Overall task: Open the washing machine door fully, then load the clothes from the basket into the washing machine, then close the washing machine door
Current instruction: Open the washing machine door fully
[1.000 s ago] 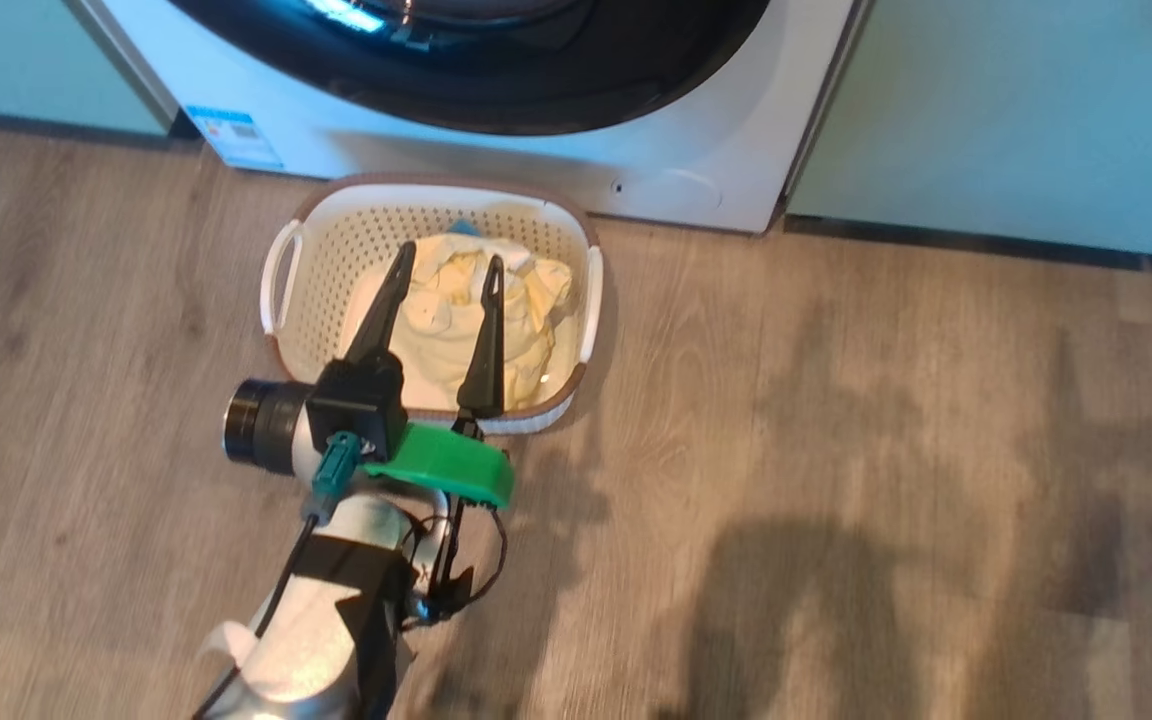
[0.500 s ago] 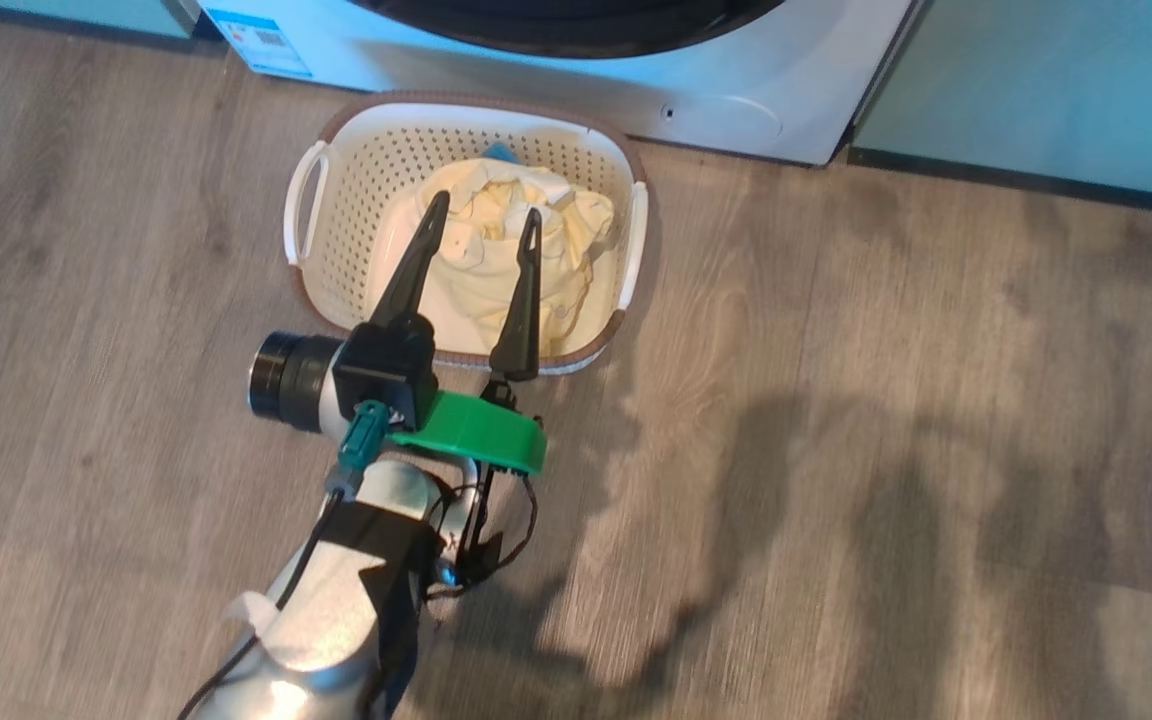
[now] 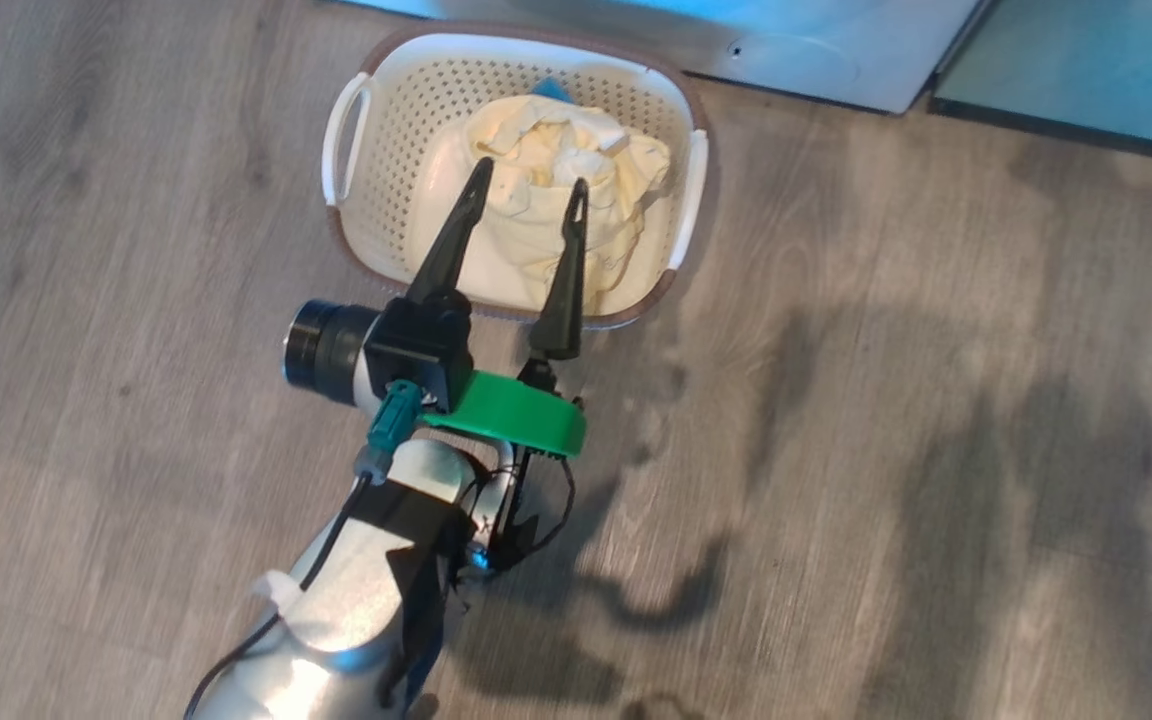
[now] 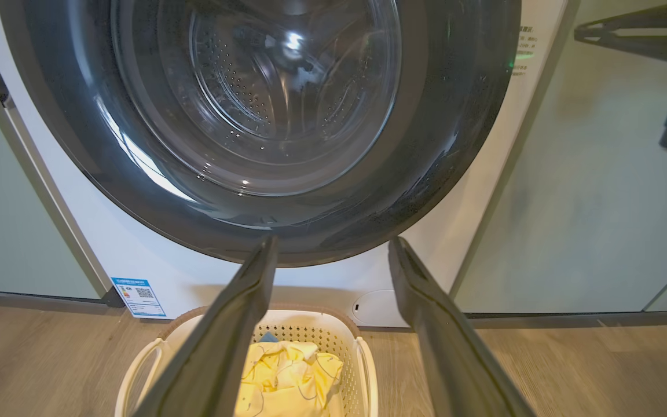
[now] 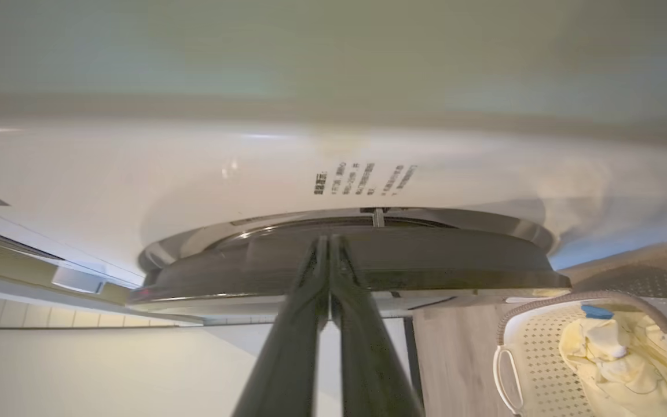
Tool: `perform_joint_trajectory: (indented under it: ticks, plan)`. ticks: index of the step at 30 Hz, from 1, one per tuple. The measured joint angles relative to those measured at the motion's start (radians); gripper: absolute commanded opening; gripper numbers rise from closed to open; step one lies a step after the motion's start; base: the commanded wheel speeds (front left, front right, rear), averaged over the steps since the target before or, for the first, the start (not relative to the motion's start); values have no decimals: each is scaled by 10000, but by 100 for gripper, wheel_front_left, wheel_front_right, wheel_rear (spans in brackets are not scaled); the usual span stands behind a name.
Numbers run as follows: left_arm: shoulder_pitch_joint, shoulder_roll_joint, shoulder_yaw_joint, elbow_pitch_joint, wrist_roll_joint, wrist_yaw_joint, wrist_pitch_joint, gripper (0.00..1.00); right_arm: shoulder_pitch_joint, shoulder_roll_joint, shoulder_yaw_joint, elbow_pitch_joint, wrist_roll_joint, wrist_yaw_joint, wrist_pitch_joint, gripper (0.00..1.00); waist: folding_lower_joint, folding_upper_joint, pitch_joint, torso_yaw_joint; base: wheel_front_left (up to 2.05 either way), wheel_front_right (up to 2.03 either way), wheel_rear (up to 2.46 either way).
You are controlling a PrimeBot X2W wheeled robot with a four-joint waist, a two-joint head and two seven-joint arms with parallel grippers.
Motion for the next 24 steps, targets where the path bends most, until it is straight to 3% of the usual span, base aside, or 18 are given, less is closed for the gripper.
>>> perform_joint_trajectory:
  ticks: [15, 24]
  plan:
    - [-519, -4, -654, -180, -297, 309, 0, 100, -1976, 13, 660, 1210, -800, -2, 121, 0, 0, 0, 759, 683, 0, 0, 0]
    - [-675, -4, -899, -255, -474, 447, 0, 100, -2307, 25, 911, 1452, -872, -2, 228, 0, 0, 0, 1008, 881, 0, 0, 0]
